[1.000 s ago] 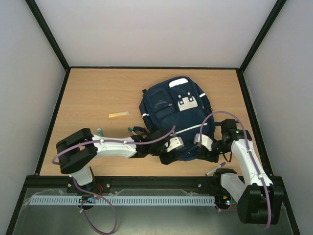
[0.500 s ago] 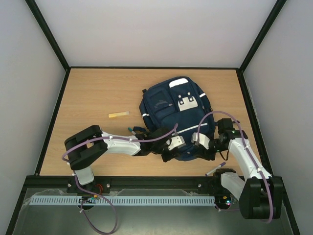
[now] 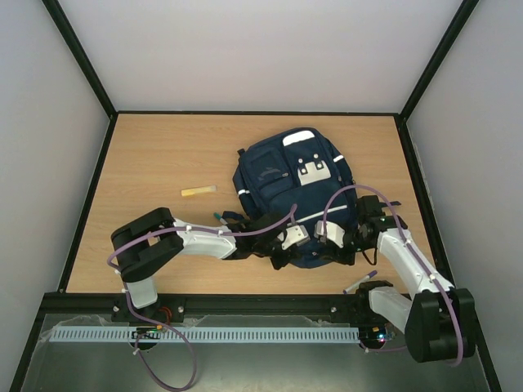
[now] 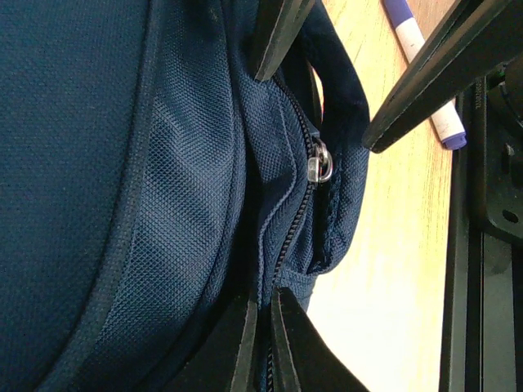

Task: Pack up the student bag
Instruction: Zip the student bag at the center of the board.

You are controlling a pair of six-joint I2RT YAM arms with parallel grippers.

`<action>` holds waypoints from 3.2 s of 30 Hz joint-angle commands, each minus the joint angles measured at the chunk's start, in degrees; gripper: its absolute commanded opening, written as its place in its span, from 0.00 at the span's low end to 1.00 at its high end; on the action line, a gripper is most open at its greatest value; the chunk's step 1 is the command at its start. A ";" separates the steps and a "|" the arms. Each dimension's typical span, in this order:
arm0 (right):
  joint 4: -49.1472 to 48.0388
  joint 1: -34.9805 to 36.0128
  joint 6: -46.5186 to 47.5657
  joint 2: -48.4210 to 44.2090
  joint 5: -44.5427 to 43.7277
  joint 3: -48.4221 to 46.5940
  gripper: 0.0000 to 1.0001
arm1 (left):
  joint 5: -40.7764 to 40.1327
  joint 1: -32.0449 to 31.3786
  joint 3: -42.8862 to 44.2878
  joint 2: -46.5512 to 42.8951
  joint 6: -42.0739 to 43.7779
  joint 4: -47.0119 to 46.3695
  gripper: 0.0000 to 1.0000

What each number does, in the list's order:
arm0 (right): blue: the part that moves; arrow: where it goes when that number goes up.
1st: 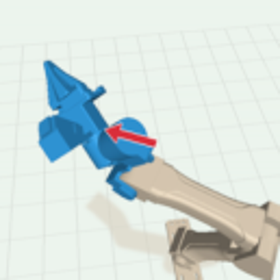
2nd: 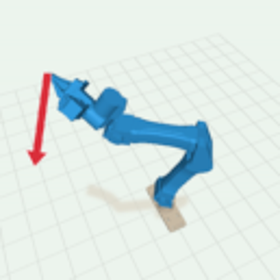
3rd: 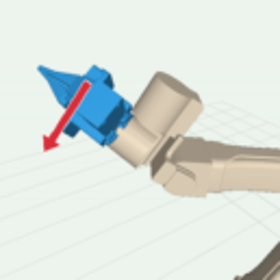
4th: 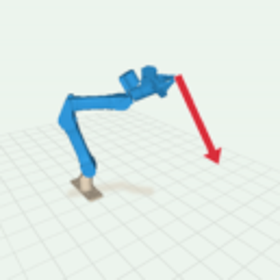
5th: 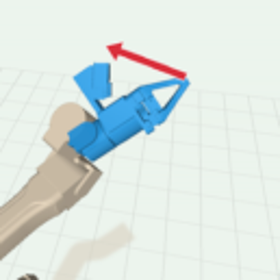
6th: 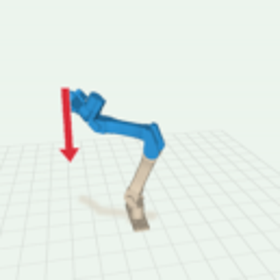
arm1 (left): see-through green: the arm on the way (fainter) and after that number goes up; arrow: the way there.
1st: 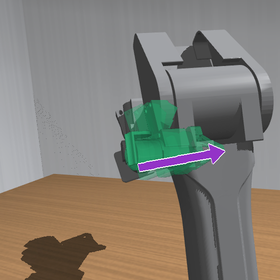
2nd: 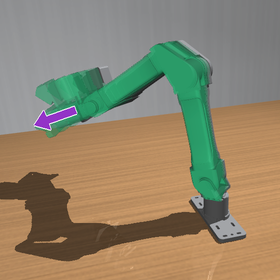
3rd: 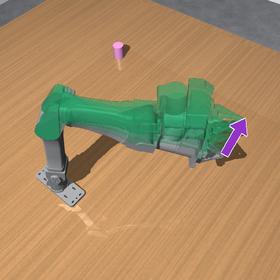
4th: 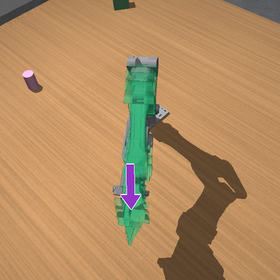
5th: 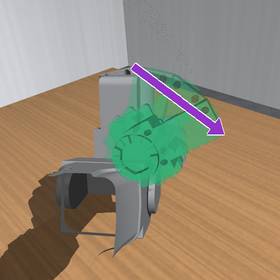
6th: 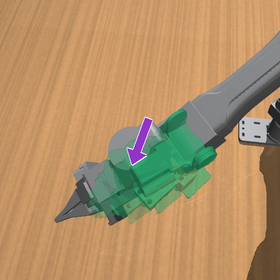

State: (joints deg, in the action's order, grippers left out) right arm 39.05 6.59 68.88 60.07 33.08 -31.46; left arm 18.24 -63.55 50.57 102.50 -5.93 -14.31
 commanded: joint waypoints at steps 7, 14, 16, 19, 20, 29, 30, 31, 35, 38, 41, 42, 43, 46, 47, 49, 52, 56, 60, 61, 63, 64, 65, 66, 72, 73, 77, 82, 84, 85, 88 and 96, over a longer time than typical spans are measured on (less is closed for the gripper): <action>7.49 0.61 -4.39 -6.89 -1.53 -5.64 0.31 | 0.59 0.04 0.92 -0.13 -2.31 -5.52 0.03; 8.29 0.62 -0.97 -2.42 -1.57 -2.96 0.26 | 0.48 0.05 -0.09 -1.30 -3.16 -7.14 0.02; 7.85 0.60 -0.04 -2.25 -1.48 -1.76 0.27 | 0.27 0.04 -0.28 -1.54 -3.20 -7.23 0.02; 7.05 0.59 0.29 -1.96 -2.03 -0.64 0.27 | 0.05 0.09 -0.59 -1.90 -3.24 -7.23 0.02; 6.45 0.60 -0.05 -1.88 -2.37 -0.32 0.27 | 0.11 0.04 -0.64 -1.94 -3.24 -7.23 0.02; -0.53 0.61 -2.73 -0.98 -4.73 2.64 0.45 | 0.33 0.04 -0.56 -2.52 -3.56 -7.39 0.02; -0.69 0.61 -2.89 -0.85 -4.76 2.59 0.44 | 0.22 0.06 -0.56 -2.64 -3.56 -7.33 0.02; -0.98 0.57 -3.25 -0.76 -4.81 2.48 0.43 | 0.14 0.04 -0.56 -2.74 -3.55 -7.32 0.02; -0.11 0.61 -4.09 -3.62 -5.97 1.91 0.43 | -0.09 0.09 -0.47 -3.03 -3.63 -6.93 0.02; 4.33 0.61 -5.08 -7.24 -6.63 -1.12 0.41 | -0.51 0.09 -0.67 -3.62 -3.71 -6.53 0.02; 7.42 0.57 -7.01 -9.12 -7.32 -4.47 0.31 | -1.01 0.05 -1.51 -4.50 -4.10 -7.24 0.02; 7.55 0.60 -7.88 -9.32 -7.47 -5.15 0.29 | -0.97 0.09 -1.85 -4.72 -4.24 -7.80 0.02; 7.36 0.58 -8.81 -9.31 -7.64 -5.56 0.26 | -1.02 0.03 -2.14 -4.95 -4.30 -8.29 0.02; 6.92 0.57 -8.96 -8.13 -7.79 -5.45 0.21 | -1.49 0.09 -2.94 -5.41 -5.07 -9.87 0.03; 6.93 0.60 -8.68 -7.60 -7.46 -5.12 0.20 | -1.68 0.09 -3.16 -5.53 -5.45 -10.45 0.02; 7.71 0.61 -7.39 -6.54 -5.94 -4.40 0.20 | -1.90 0.00 -3.51 -5.74 -6.43 -11.55 0.02; 9.23 0.61 -5.74 -5.69 -4.06 -3.45 0.21 | -2.49 -0.21 -3.86 -5.73 -7.19 -12.26 0.02; 9.77 0.57 -4.42 -6.08 -3.54 -2.41 0.21 | -3.13 -0.43 -4.11 -5.86 -7.87 -12.50 0.02; 8.75 0.61 -4.74 -6.17 -4.45 -1.40 0.22 | -3.43 -0.59 -4.38 -5.99 -8.17 -13.10 0.02; 7.68 0.57 -5.54 -6.19 -4.94 -0.98 0.23 | -3.43 -0.61 -4.41 -6.02 -8.21 -13.20 0.02; 4.84 0.61 -7.76 -6.20 -6.01 0.01 0.30 | -3.33 -0.92 -4.29 -6.08 -8.20 -13.40 0.02; 3.61 0.58 -8.65 -6.20 -6.31 0.27 0.30 | -3.30 -0.95 -4.29 -6.08 -8.12 -13.53 0.03; 2.40 0.59 -9.41 -6.12 -6.43 0.51 0.31 | -3.25 -1.11 -4.21 -6.09 -8.13 -13.54 0.02; 1.55 0.57 -9.94 -5.84 -6.34 0.57 0.32 | -3.22 -1.26 -4.14 -6.08 -8.07 -13.57 0.02; -2.06 0.56 -12.90 -3.82 -3.31 0.81 0.41 | -3.09 -1.84 -3.61 -5.74 -7.79 -13.26 0.02; -2.05 0.61 -12.75 -3.64 -2.64 0.79 0.43 | -3.13 -1.88 -3.56 -5.73 -7.78 -13.21 0.02; -2.11 0.73 -12.04 -2.15 -0.72 1.04 0.45 | -3.26 -2.09 -3.33 -5.65 -7.92 -13.39 0.03; -2.56 1.77 -12.60 0.15 2.21 0.46 0.42 | -3.55 -2.45 -2.42 -4.76 -8.19 -13.45 0.02; -3.22 3.12 -13.34 0.62 2.42 0.56 0.40 | -3.71 -2.54 -2.02 -4.27 -8.27 -13.46 0.02; -3.73 3.87 -13.75 0.80 2.29 0.67 0.39 | -3.73 -2.57 -1.80 -4.17 -8.33 -13.47 0.02; -4.54 5.79 -14.56 1.43 1.91 0.95 0.34 | -3.83 -2.63 -1.33 -3.89 -8.30 -13.20 0.02; -4.64 6.05 -18.69 1.63 -1.66 -1.78 0.14 | -5.12 -2.63 -1.50 -3.86 -8.29 -12.47 0.02</action>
State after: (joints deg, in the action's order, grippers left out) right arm 34.61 11.99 53.15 61.25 31.59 -31.51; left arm 13.17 -65.34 46.68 99.11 -13.67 -21.89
